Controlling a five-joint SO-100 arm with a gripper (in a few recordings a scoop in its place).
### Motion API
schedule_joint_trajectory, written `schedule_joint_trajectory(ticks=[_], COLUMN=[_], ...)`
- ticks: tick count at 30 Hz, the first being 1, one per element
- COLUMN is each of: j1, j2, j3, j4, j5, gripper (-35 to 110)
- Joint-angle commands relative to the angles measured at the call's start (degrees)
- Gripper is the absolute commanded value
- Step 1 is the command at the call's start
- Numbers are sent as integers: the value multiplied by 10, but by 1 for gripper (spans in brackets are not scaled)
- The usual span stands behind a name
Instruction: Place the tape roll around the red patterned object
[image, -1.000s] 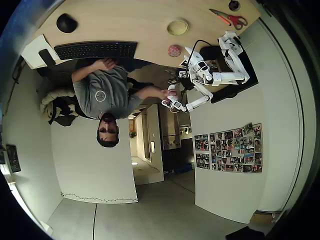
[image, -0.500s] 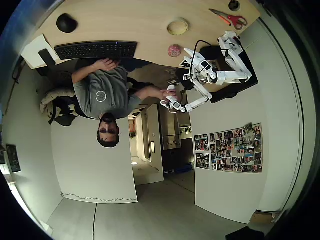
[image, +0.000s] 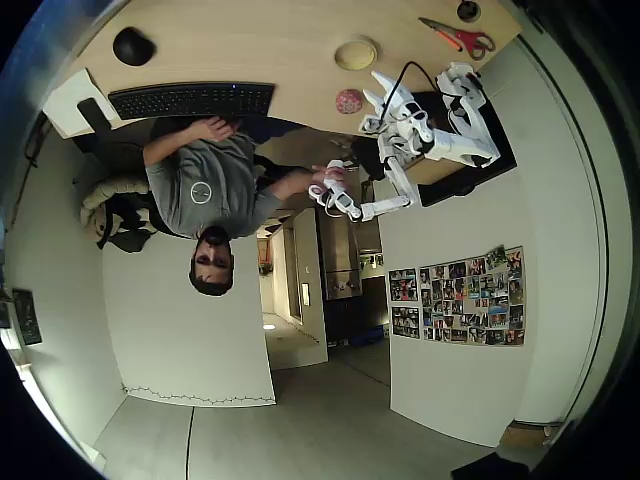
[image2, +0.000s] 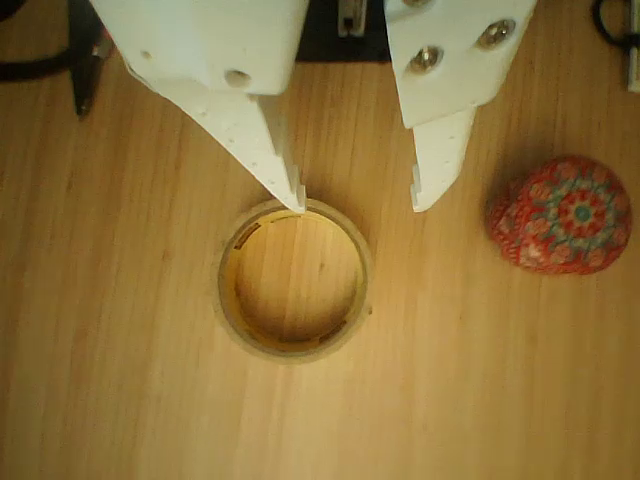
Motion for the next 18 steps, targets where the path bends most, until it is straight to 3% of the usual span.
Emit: schedule_joint_trajectory(ticks=[1, 12, 18], j1=[-4, -52, -54], j2=[-30, -190, -223], j3=[-11, -96, -120], j4=[-23, -87, -100], j5=[18, 49, 54], gripper=[28, 26, 1])
